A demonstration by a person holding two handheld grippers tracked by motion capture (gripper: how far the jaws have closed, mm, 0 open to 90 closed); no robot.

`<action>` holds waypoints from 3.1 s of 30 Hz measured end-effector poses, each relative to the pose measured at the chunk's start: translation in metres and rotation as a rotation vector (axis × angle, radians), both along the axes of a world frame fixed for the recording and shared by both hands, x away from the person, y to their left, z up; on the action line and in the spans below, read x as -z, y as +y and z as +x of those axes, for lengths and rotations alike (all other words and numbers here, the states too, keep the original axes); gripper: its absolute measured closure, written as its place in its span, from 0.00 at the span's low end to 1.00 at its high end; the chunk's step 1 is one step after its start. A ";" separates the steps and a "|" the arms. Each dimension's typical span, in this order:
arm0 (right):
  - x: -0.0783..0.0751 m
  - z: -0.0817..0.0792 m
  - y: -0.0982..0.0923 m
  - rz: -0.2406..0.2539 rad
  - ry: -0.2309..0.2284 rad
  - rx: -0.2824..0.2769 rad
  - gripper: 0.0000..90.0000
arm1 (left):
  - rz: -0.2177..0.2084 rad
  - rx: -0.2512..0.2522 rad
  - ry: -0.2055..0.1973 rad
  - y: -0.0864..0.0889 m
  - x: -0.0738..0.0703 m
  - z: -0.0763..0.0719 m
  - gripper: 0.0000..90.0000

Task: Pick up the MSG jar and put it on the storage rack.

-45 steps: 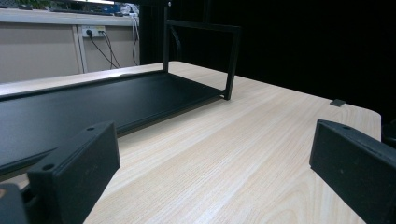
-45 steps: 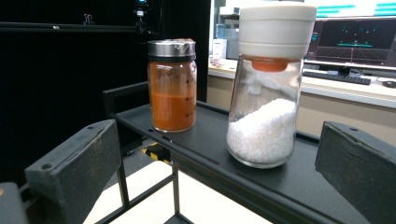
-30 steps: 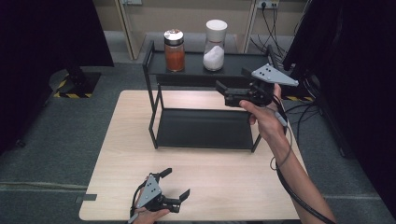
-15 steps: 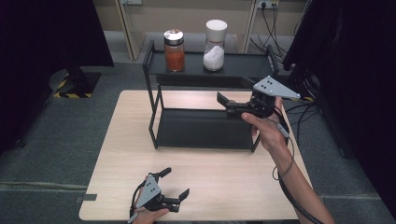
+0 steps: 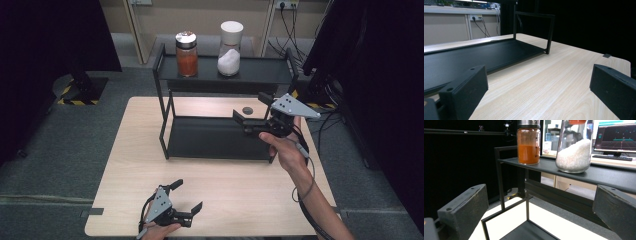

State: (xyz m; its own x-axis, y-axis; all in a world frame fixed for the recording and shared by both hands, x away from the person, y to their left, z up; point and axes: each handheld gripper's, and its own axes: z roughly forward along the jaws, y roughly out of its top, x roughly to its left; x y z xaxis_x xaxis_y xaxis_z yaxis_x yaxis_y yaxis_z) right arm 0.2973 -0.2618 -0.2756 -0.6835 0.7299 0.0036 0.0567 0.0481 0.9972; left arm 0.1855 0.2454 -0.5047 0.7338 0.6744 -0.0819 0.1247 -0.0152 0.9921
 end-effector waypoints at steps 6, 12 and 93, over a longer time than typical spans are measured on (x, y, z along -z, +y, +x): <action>0.007 -0.004 -0.003 0.002 0.002 -0.004 0.00 | 0.001 -0.001 -0.003 0.000 0.000 0.000 0.01; 0.015 -0.008 -0.006 0.000 0.013 -0.015 0.00 | 0.001 -0.002 -0.002 0.000 0.000 0.000 0.01; 0.121 -0.077 -0.032 -0.030 0.063 -0.097 0.00 | -0.012 -0.020 -0.019 0.003 0.000 -0.001 0.01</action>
